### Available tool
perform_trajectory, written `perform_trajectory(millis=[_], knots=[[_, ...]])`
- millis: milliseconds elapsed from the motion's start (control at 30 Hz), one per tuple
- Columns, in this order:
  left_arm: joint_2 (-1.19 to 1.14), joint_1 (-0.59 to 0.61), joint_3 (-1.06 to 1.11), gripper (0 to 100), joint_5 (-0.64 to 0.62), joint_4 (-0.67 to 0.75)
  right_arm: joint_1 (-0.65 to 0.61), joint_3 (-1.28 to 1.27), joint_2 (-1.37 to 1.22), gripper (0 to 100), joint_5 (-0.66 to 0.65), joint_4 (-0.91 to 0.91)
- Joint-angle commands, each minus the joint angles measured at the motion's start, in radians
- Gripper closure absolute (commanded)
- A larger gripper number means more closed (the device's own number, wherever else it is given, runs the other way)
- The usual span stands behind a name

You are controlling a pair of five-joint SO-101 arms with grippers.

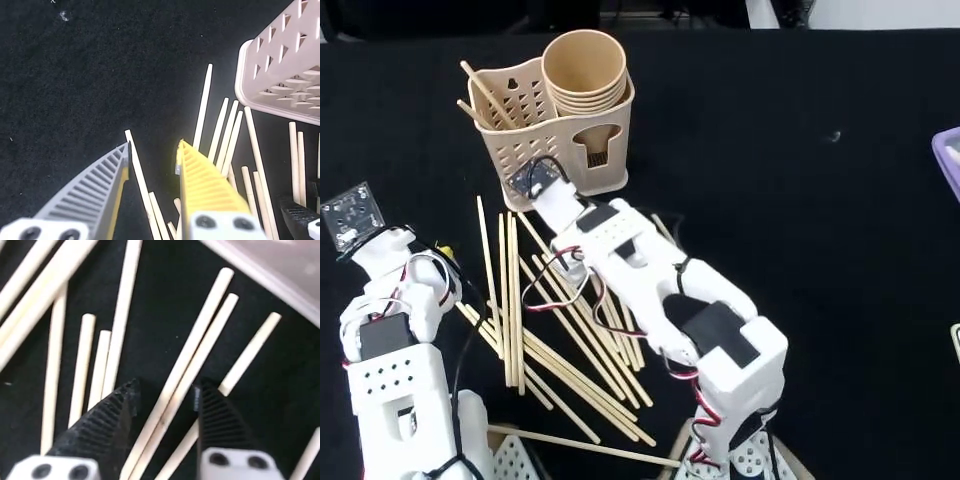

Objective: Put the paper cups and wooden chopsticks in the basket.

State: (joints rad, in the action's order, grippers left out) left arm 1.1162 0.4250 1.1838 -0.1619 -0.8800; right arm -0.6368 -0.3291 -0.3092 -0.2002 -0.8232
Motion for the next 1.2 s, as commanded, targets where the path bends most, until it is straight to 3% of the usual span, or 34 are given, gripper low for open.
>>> perform_trajectory(millis=[0,133,400,867,967,1100,1167], knots=[[0.015,0.005,-0.013,84,0.008,-0.003,-0.014,0.044,0.001,89.0,-0.04,-0.032],[0.015,0.005,-0.015,84,0.008,-0.002,-0.005,0.027,0.002,99.2,-0.081,-0.089],[0.015,0.005,-0.015,84,0.008,0.0,0.035,-0.03,0.082,98.8,-0.129,-0.152],[0.015,0.005,-0.015,84,0.008,0.002,0.068,-0.036,0.638,98.7,-0.083,-0.227],[0.015,0.005,-0.013,84,0.008,0.002,0.055,-0.096,0.605,96.7,-0.081,-0.221],[0.015,0.005,-0.015,84,0.008,0.0,0.061,-0.194,0.453,82.0,-0.087,-0.074],[0.015,0.005,-0.015,84,0.008,0.0,0.061,-0.191,0.352,80.8,-0.118,-0.003]])
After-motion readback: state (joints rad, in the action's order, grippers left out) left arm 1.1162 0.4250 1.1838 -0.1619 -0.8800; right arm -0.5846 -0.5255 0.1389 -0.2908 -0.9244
